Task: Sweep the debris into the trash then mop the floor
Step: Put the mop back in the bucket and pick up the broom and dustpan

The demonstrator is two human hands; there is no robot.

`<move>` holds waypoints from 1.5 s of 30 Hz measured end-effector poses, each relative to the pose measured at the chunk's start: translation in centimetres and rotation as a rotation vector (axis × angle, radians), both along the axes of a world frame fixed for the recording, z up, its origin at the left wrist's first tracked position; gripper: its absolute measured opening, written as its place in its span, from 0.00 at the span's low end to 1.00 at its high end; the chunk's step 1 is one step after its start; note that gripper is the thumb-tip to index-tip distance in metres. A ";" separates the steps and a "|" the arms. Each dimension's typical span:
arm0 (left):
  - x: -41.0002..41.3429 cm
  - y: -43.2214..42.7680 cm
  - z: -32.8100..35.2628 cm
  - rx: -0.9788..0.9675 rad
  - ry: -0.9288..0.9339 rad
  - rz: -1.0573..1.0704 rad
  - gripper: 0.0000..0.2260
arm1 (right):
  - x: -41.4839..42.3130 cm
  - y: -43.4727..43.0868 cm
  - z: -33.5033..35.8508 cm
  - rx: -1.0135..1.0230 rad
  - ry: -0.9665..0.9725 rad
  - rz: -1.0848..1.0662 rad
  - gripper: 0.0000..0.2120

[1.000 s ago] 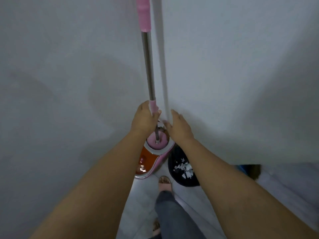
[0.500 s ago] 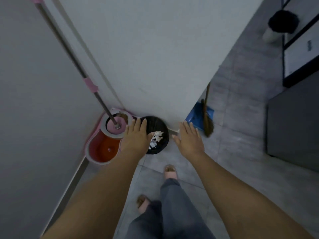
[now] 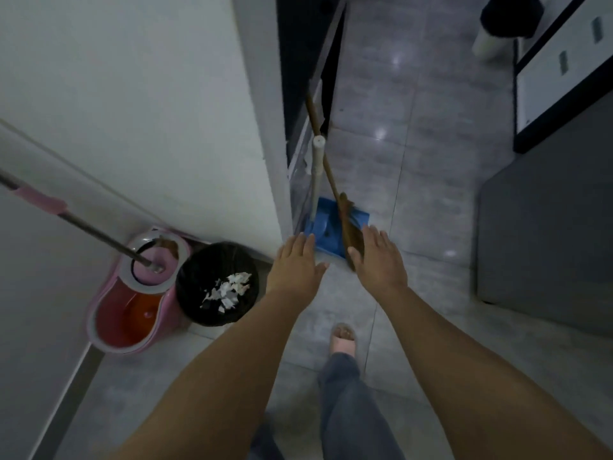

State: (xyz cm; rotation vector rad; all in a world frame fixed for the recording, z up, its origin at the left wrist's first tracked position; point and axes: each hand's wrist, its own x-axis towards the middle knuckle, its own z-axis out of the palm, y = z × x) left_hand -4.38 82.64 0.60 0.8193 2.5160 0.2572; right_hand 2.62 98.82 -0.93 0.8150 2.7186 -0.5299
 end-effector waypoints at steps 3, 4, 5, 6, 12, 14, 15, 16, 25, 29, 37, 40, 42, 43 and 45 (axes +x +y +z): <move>-2.5 6.8 -0.8 0.045 0.004 0.078 0.29 | -3.7 5.9 -1.0 -0.011 0.071 0.053 0.28; -3.6 8.8 -1.0 0.053 0.005 0.107 0.29 | -5.2 7.6 -1.2 -0.021 0.109 0.068 0.27; -4.8 10.6 -1.2 0.062 0.003 0.140 0.29 | -6.8 9.1 -1.5 -0.037 0.141 0.077 0.26; -6.0 12.2 -1.4 0.079 0.001 0.181 0.29 | -8.4 10.4 -1.7 -0.058 0.161 0.086 0.26; -13.7 16.6 -3.5 0.204 -0.055 0.591 0.26 | -19.7 13.2 -2.6 -0.270 0.271 0.158 0.26; -15.7 17.1 -4.5 0.260 -0.099 0.675 0.26 | -22.9 12.9 -2.7 -0.319 0.326 0.186 0.24; -16.7 17.5 -5.1 0.296 -0.111 0.701 0.26 | -24.6 12.7 -2.8 -0.329 0.350 0.203 0.23; -17.2 17.6 -5.5 0.333 -0.119 0.711 0.26 | -25.8 12.4 -2.8 -0.327 0.369 0.218 0.22; -20.1 18.4 -6.8 0.635 -0.093 0.826 0.15 | -28.2 12.5 -4.2 -0.407 0.474 0.118 0.10; -19.3 18.4 -6.4 0.606 -0.067 0.849 0.07 | -24.7 13.7 -4.0 -0.410 0.498 0.052 0.09; -11.4 16.4 -4.1 0.536 0.014 0.766 0.07 | -16.3 12.5 -1.5 -0.362 0.460 -0.126 0.09; -7.7 13.8 -2.9 0.527 0.038 0.715 0.09 | -11.9 10.1 -0.1 -0.342 0.423 -0.144 0.10; -5.4 11.4 -2.1 0.545 0.038 0.691 0.08 | -8.9 7.9 0.9 -0.316 0.403 -0.148 0.11; -4.3 10.0 -1.6 0.551 0.032 0.683 0.08 | -7.5 6.7 1.4 -0.311 0.405 -0.158 0.11; -2.0 7.0 -0.6 0.569 0.000 0.673 0.09 | -4.7 3.7 2.4 -0.298 0.425 -0.179 0.10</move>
